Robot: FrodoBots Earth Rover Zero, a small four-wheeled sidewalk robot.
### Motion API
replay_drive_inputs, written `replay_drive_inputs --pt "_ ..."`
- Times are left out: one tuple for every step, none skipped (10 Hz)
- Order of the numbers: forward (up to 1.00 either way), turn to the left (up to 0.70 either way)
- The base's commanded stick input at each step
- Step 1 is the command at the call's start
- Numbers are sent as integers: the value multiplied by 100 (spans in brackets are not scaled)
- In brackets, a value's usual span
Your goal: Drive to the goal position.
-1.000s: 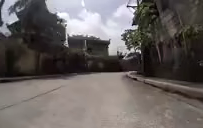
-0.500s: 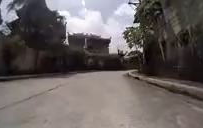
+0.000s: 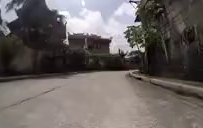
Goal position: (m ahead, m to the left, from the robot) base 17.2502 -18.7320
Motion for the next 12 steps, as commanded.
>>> replay_drive_inputs --pt "50 1" --pt "50 1" --pt "50 1" --pt "50 1" --pt "50 1" --pt "50 1" --pt "50 1" --pt "50 1" --pt "50 1" --pt "50 1" --pt "50 1" --pt "50 1"
